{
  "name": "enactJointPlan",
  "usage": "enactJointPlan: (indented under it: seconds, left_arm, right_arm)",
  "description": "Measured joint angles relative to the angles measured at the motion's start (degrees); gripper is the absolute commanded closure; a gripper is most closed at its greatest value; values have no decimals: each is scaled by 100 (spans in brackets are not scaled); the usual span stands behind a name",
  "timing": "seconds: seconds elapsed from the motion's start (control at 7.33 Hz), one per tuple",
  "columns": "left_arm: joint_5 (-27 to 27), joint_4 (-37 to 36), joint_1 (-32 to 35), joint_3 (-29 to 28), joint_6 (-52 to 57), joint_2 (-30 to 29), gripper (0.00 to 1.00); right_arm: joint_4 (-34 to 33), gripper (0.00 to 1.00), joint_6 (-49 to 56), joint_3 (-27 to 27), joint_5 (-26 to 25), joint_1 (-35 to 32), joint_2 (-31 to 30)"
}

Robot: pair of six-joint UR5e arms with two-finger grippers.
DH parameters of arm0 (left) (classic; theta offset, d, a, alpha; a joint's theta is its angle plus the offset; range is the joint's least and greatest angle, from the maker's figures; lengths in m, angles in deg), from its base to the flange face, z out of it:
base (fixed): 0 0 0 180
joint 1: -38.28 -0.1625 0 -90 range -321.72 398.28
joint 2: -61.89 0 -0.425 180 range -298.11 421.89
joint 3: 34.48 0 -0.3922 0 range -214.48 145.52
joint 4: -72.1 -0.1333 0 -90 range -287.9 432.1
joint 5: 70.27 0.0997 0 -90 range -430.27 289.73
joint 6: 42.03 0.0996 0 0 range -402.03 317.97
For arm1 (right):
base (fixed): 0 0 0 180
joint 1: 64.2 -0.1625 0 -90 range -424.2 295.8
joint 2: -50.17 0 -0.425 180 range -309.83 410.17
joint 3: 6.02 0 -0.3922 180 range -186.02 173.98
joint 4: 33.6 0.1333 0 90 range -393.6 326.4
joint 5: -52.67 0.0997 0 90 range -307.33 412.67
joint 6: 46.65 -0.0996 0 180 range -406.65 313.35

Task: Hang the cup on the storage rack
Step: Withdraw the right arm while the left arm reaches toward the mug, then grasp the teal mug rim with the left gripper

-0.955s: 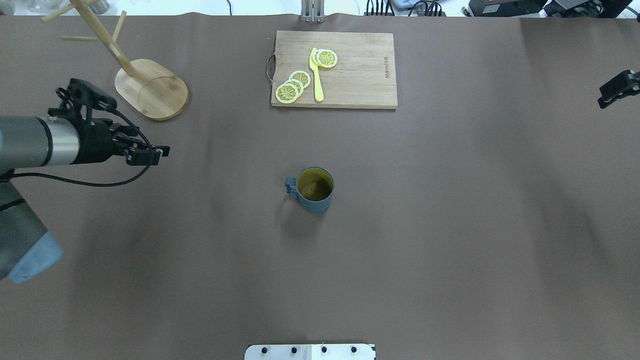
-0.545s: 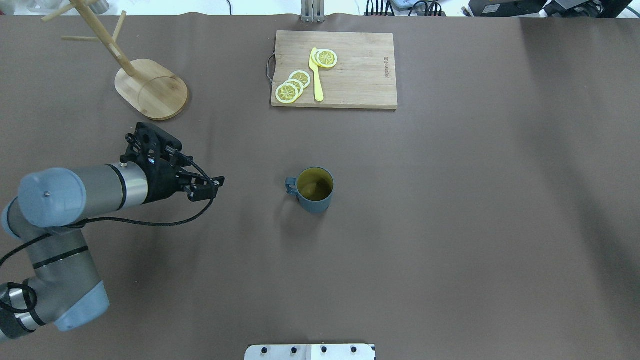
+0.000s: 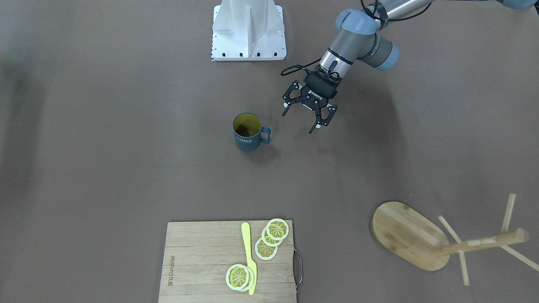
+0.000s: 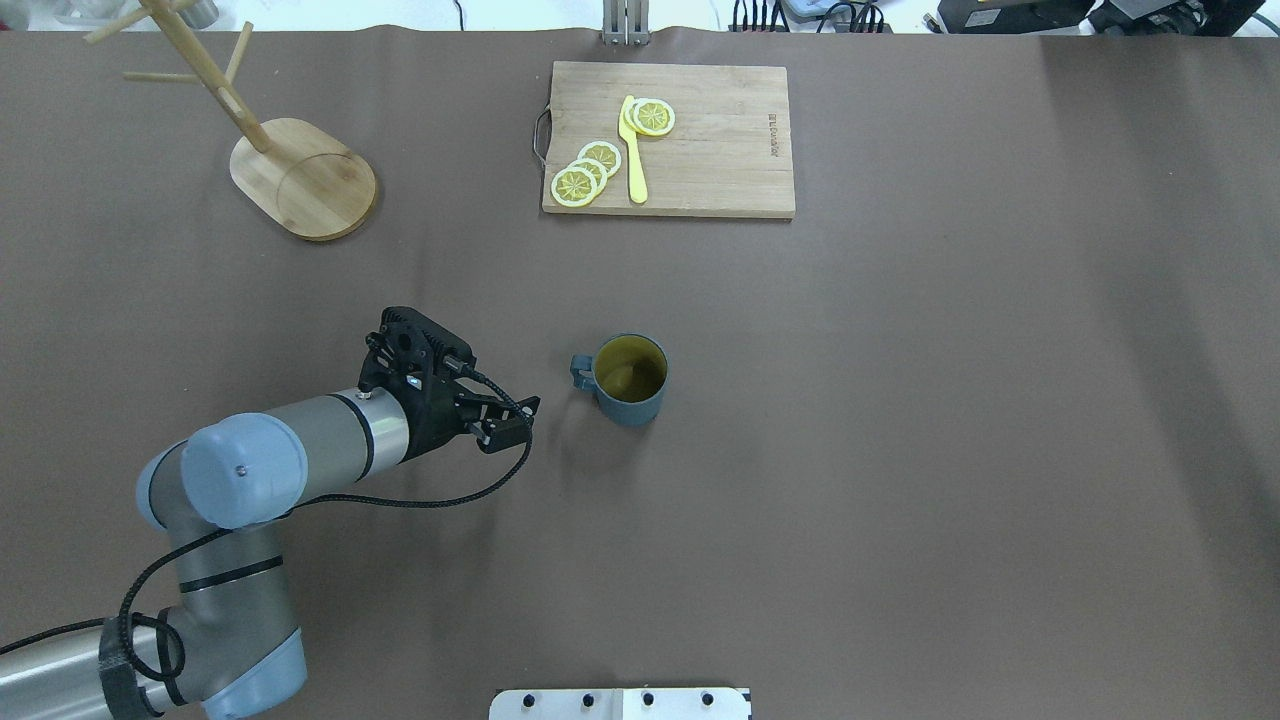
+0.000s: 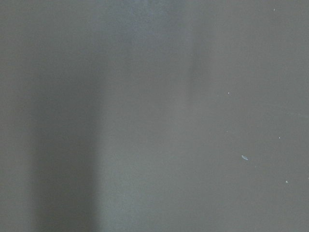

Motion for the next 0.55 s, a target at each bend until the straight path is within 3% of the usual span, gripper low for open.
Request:
enactJointPlan:
  seconds: [0.14,0.41,0.55]
  left_arm:
    - [24,2,-19,-228,10,-211,4]
    - [42,7,-34,-465,24,-441,19]
    - [43,8,-37,-507,23,-485,20]
  right_arm:
    - [0,0,53,1,3,-51,-42]
    - [6,0,74,-4,4,-82,-70]
    - [6,0,73,-4,4,-84,-75]
